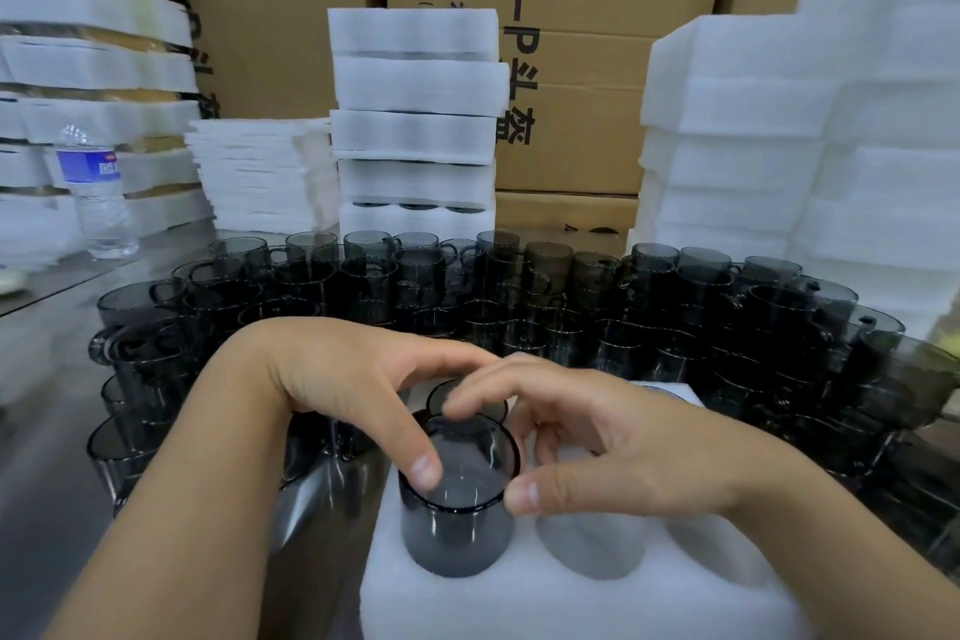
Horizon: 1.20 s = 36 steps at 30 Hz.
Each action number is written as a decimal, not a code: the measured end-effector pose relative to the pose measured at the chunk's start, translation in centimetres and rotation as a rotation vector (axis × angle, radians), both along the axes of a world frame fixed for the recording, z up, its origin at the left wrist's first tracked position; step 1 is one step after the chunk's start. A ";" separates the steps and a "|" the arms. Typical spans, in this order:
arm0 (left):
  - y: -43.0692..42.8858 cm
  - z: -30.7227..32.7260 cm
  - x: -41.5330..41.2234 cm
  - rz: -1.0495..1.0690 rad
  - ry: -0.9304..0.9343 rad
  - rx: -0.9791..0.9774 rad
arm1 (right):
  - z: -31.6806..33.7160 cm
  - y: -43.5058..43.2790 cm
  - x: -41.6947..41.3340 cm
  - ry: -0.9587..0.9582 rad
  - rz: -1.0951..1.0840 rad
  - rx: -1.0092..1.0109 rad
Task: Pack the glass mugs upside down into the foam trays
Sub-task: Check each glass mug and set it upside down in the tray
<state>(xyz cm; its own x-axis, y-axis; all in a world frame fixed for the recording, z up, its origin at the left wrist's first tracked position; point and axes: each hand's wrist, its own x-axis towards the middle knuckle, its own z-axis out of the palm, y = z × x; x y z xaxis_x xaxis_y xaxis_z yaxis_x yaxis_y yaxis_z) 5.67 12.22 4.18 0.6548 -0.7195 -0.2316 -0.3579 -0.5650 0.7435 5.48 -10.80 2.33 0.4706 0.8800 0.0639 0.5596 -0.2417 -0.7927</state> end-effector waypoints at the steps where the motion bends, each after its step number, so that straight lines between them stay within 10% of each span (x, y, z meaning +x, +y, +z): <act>1: 0.0 0.0 0.0 -0.005 0.008 -0.007 | 0.0 0.0 0.1 -0.019 -0.003 -0.014; 36: -2.8 -0.6 0.2 0.124 -0.106 0.352 | -0.6 0.7 0.4 -0.189 -0.099 -0.111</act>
<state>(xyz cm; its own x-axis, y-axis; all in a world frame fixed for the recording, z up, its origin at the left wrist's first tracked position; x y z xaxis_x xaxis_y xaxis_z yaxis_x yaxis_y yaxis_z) 5.87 9.46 3.56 0.7653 -0.5219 -0.3767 -0.3352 -0.8228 0.4589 5.84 -10.12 1.74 0.5437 0.8368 0.0649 0.6650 -0.3823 -0.6415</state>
